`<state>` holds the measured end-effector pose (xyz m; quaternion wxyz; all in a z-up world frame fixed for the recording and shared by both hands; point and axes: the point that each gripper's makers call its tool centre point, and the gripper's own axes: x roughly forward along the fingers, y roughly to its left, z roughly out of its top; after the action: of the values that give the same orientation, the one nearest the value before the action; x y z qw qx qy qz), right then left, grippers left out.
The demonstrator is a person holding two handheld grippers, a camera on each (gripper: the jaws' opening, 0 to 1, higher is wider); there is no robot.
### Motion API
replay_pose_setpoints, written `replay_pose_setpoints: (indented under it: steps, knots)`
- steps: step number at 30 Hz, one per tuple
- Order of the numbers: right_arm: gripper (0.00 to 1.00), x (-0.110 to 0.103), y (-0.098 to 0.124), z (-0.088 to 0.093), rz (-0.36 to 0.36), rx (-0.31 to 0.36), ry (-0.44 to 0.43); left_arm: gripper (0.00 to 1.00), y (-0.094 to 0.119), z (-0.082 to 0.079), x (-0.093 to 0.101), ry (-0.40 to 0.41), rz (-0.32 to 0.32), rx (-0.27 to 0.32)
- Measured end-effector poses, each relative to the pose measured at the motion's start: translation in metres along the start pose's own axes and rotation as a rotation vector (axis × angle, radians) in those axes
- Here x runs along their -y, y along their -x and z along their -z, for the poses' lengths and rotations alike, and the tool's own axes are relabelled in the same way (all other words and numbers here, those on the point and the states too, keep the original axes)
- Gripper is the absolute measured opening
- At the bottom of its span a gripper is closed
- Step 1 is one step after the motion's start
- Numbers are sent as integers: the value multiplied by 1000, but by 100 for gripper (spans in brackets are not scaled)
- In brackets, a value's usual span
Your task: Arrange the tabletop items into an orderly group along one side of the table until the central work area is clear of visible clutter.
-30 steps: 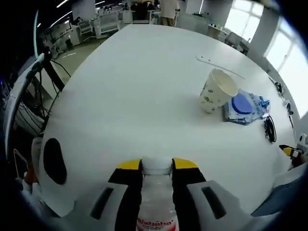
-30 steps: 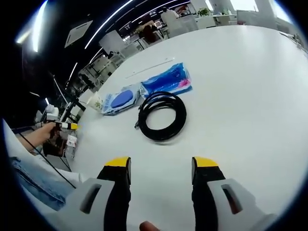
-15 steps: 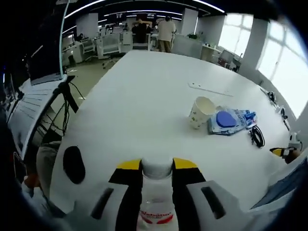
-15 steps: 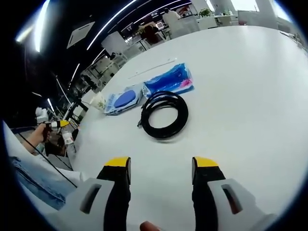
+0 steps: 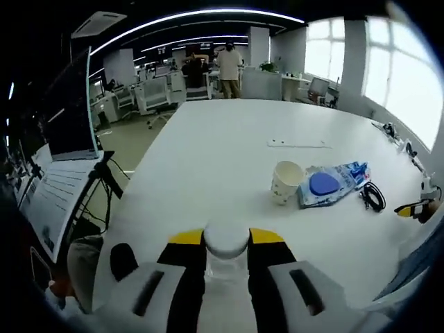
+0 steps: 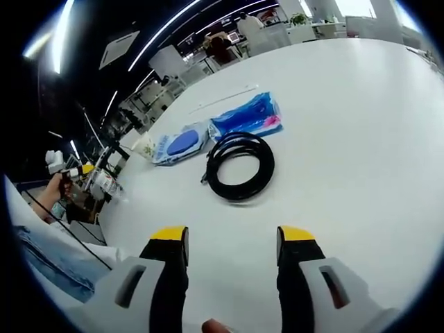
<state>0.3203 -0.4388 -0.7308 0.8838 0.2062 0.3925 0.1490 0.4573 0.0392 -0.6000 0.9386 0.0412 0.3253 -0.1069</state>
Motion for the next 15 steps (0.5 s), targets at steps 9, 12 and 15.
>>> replay_pose_setpoints:
  steps: [9,12,15]
  knots:
    - [50,10,7,-3,27,31,-32,20,-31,-61,31,-68,64,64]
    - [50,13,10,-4,38,43,-42,20,-43,-77,33,-61,89,89]
    - [50,15,11,-5,48,50,-53,20,-50,-88,36,-65,101,98]
